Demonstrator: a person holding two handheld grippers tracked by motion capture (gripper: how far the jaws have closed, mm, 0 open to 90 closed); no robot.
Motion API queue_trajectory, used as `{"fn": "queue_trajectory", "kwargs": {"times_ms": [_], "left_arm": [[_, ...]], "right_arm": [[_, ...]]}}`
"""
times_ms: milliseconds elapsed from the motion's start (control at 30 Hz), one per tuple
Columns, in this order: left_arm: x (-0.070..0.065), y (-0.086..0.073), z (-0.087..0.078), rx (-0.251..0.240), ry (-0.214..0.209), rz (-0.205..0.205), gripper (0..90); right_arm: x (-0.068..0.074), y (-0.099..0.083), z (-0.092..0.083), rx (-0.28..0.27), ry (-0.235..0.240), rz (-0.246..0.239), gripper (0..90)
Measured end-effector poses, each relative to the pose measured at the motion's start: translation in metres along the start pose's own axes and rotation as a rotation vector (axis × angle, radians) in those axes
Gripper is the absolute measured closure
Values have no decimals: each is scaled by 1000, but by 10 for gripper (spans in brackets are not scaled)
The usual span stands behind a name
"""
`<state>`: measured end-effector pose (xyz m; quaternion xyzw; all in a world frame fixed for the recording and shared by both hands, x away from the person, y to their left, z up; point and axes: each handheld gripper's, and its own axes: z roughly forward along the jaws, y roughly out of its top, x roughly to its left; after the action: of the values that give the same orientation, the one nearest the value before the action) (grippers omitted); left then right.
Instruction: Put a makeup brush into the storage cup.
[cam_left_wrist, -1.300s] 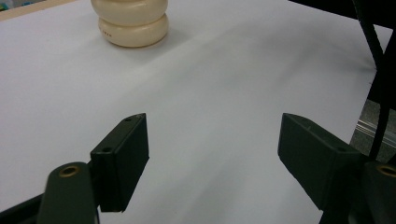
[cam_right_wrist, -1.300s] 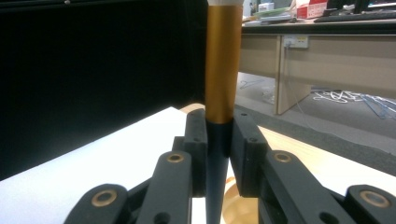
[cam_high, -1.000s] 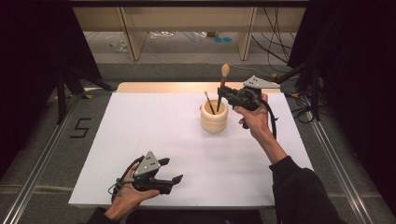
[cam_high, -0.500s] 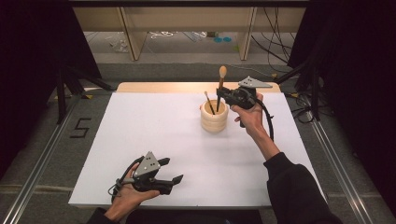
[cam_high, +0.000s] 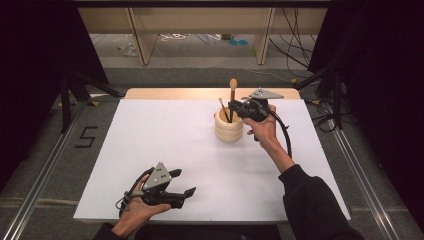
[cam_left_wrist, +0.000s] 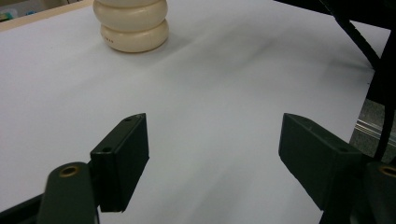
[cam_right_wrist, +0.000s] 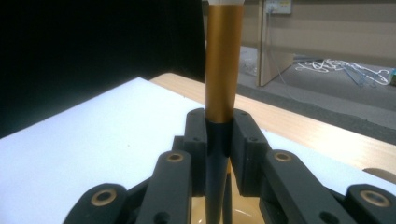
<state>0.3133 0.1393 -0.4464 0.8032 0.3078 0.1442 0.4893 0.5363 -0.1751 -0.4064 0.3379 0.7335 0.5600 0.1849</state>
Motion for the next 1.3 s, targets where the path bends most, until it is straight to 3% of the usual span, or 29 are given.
{"fn": "queue_trajectory", "kwargs": {"times_ms": [233,500,600,700,767,800,1000,1167,1300], "left_arm": [[-1,0,2,5,-7,-2,243],[-1,0,1,5,1,-7,243],[1,1,0,2,4,16,243],[0,1,0,1,5,-9,243],[0,1,0,-6,3,-14,242],[0,1,0,-7,5,-9,242],[1,1,-1,-10,17,-23,238],[4,2,-3,-11,28,-17,228],[5,1,-3,-25,31,-36,208]], "right_arm": [[0,-6,5,3,-2,-12,781],[-1,-13,8,31,8,17,774],[-1,-14,7,52,-15,52,642],[0,-13,5,46,-67,62,482],[1,-12,3,46,-90,93,408],[3,-10,-1,51,-106,109,392],[10,-7,-12,31,-139,60,294],[19,-4,-23,0,-121,45,259],[30,-3,-33,0,-98,30,225]]}}
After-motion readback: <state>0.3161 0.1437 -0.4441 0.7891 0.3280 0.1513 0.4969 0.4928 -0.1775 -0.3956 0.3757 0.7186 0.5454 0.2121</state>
